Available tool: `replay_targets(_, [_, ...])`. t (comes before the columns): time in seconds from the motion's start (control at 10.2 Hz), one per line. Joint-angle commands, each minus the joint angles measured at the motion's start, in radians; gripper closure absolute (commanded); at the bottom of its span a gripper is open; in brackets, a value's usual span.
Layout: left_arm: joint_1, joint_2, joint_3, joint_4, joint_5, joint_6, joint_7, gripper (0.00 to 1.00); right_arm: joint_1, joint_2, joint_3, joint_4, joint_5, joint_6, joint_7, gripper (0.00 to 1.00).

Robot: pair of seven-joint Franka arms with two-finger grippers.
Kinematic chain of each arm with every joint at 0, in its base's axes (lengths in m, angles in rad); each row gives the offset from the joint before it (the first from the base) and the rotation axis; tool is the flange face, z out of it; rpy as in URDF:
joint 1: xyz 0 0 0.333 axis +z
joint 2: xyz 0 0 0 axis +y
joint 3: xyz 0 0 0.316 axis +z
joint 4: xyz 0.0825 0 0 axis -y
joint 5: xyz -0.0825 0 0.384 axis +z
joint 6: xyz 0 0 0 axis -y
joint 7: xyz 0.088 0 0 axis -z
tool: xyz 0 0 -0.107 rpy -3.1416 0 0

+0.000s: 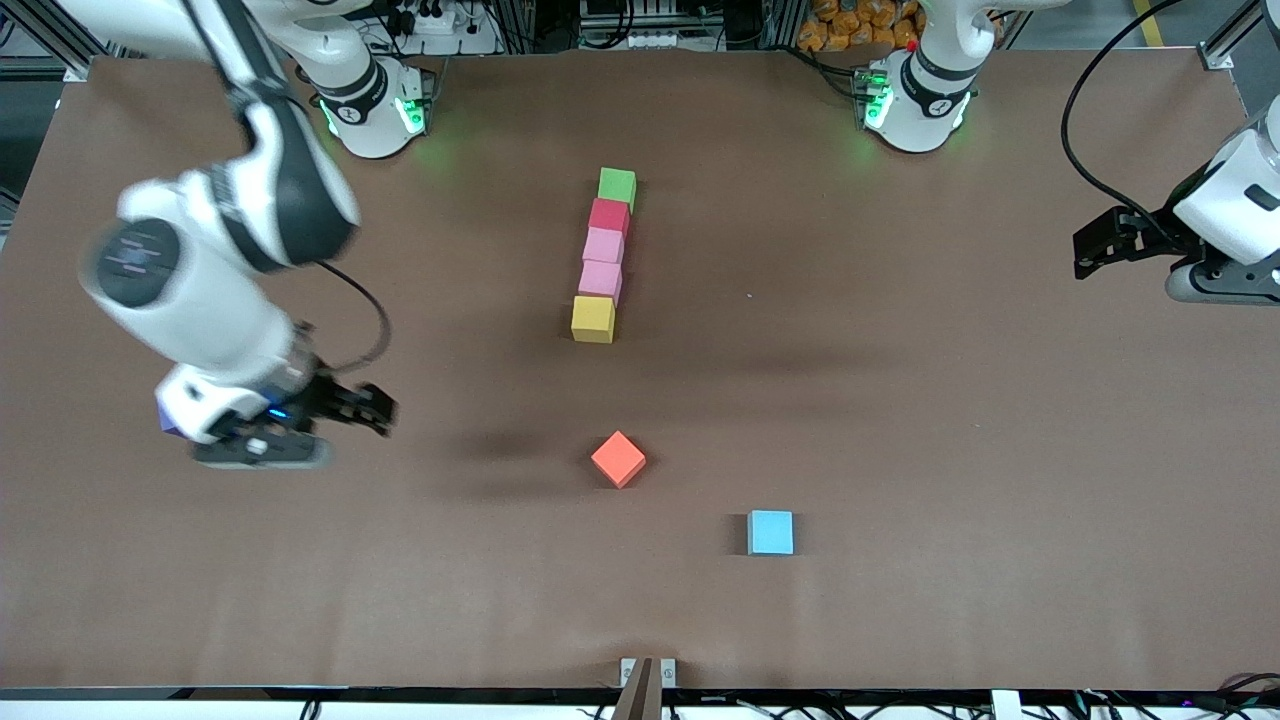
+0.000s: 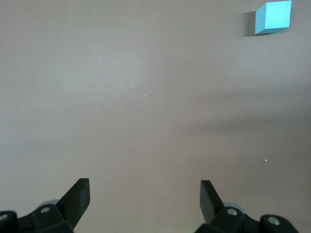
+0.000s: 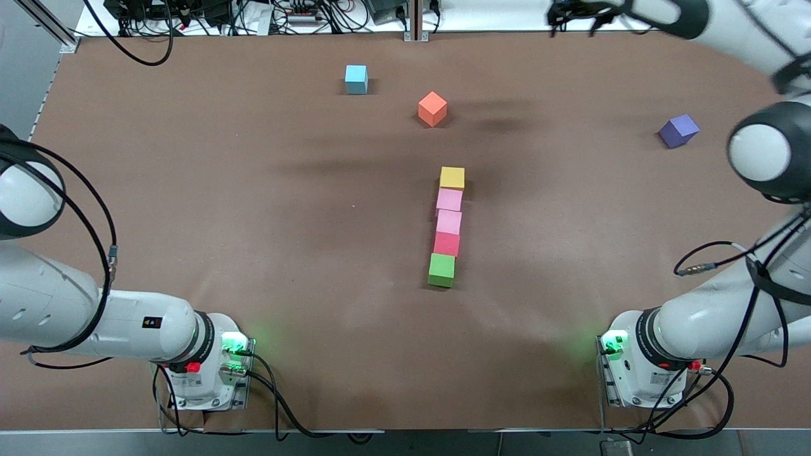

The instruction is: Arrange blocks into number 1

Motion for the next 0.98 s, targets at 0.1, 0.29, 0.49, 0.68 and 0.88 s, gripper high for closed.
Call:
replay_targets(0.1, [0.006, -0.012, -0.007, 0.006, -0.007, -0.017, 0.015, 0.0, -0.028, -0.209, -0.126, -0.074, 0.049, -0.193, -0.151, 0.0])
replay_targets(0.29, [0.006, -0.012, -0.002, 0.007, -0.006, -0.017, 0.021, 0.0, -0.05, -0.268, -0.165, -0.073, 0.055, -0.27, -0.165, 0.0])
replay_targets(0.49, [0.006, -0.012, 0.0, 0.004, -0.006, -0.017, 0.015, 0.0, -0.064, -0.289, -0.205, -0.073, 0.063, -0.315, -0.185, 0.0])
replay_targets(0.68, [0.008, -0.014, 0.001, 0.004, -0.006, -0.017, 0.021, 0.0, -0.057, -0.297, -0.231, -0.07, 0.087, -0.332, -0.223, 0.0])
replay_targets(0.88, [0.008, -0.014, 0.001, 0.003, -0.006, -0.018, 0.023, 0.0, -0.057, -0.315, -0.24, -0.078, 0.116, -0.332, -0.251, 0.0])
